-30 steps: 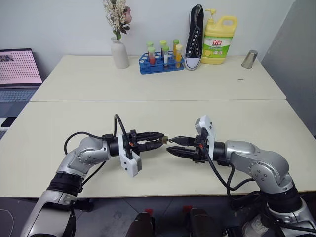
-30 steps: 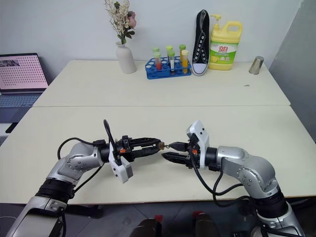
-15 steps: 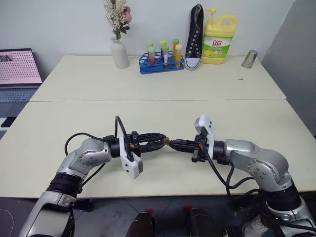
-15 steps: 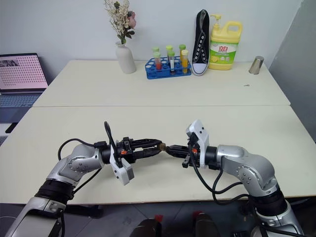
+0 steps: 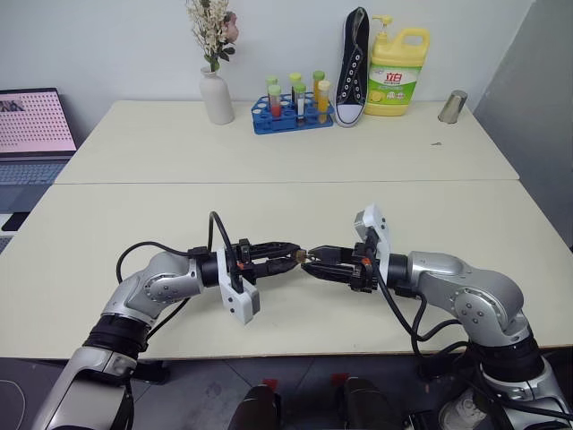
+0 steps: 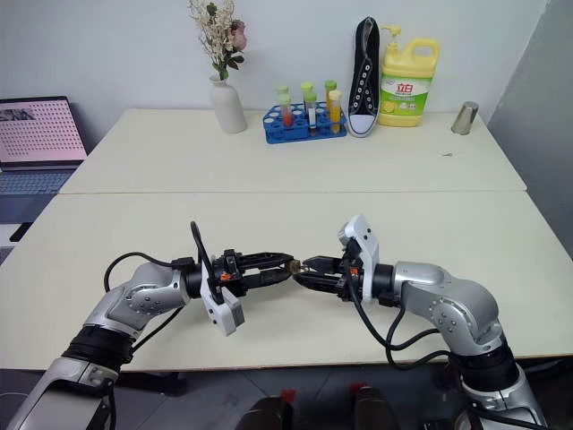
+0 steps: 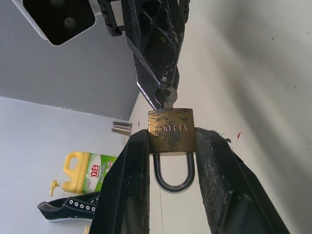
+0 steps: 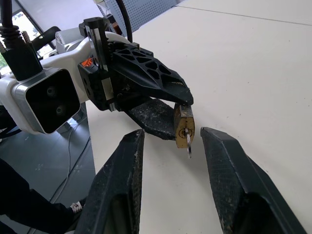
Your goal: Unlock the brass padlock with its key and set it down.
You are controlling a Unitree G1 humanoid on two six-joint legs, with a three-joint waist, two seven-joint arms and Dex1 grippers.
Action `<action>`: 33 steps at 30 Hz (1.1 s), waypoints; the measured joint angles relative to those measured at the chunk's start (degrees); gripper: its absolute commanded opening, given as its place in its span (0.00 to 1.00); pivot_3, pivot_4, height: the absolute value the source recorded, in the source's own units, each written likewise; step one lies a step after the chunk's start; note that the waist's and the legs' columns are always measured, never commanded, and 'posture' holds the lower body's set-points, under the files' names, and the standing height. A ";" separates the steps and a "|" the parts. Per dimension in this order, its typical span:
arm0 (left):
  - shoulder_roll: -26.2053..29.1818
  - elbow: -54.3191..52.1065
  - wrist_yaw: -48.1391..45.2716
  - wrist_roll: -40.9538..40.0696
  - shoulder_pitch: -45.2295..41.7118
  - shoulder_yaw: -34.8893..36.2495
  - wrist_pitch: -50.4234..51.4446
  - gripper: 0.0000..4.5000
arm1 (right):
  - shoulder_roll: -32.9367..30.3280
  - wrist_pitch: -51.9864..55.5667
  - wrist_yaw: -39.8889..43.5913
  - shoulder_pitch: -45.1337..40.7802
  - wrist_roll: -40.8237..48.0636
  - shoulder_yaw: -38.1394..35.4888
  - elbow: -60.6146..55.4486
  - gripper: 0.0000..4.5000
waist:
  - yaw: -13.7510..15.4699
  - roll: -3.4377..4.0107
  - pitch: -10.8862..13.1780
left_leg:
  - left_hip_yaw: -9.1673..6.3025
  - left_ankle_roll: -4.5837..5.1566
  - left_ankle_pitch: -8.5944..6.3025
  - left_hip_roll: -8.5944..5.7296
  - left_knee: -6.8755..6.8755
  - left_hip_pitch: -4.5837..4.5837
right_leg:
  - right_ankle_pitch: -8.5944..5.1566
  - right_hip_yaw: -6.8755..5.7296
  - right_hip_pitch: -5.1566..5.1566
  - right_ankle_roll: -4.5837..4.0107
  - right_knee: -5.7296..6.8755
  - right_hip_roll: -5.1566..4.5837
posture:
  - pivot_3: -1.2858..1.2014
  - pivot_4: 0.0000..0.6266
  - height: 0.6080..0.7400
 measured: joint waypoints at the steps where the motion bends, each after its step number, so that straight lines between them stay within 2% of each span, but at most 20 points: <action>1: 0.05 0.00 0.05 0.04 0.05 -0.01 0.02 0.21 | 0.18 0.04 -0.01 0.00 0.00 -0.21 0.00 0.21 | 0.00 0.00 0.00 | 0.00 0.00 0.00 0.00 0.00 0.00 | 0.00 0.00 0.00 0.00 0.00 0.00 | 0.52 0.24 1.00; 4: 0.15 -0.02 0.18 0.16 0.41 -0.25 -0.05 0.21 | 0.45 0.35 -0.15 0.00 -0.06 -0.78 0.55 0.00 | 0.01 0.01 0.00 | 0.00 0.00 0.00 0.00 -0.01 0.00 | 0.00 0.00 0.00 0.00 0.00 0.00 | 0.52 0.24 1.00; 19: 0.18 -0.06 1.20 0.57 0.44 -0.81 0.59 0.21 | 0.53 0.92 0.18 -0.13 -0.16 -1.26 0.85 0.00 | 0.01 0.03 0.02 | 0.00 0.00 0.00 0.00 -0.11 0.00 | 0.00 0.00 -0.01 0.00 -0.05 0.00 | 0.52 0.24 1.00; 22: 0.20 -0.09 1.25 0.61 0.44 -0.81 1.00 0.21 | 0.62 0.90 0.18 -0.15 -0.15 -1.37 0.85 0.13 | 0.00 0.03 0.02 | 0.00 0.00 0.00 0.01 -0.13 0.00 | 0.00 0.00 -0.02 0.00 -0.06 0.00 | 0.52 0.24 1.00; 25: 0.42 -0.07 1.25 0.65 0.45 -0.82 1.27 0.21 | 0.72 0.89 0.16 -0.16 -0.18 -1.39 0.85 0.37 | 0.00 0.03 0.02 | 0.00 0.00 0.00 0.00 -0.17 0.00 | 0.00 0.00 -0.02 0.00 -0.09 0.00 | 0.52 0.24 1.00; 33: 0.42 -0.10 1.25 0.65 0.45 -0.82 1.52 0.21 | 0.62 0.89 0.15 -0.16 -0.26 -1.36 0.85 0.37 | 0.00 0.03 0.02 | 0.00 -0.01 0.01 0.01 -0.35 0.02 | 0.00 -0.01 -0.03 0.00 -0.20 0.00 | 0.52 0.24 1.00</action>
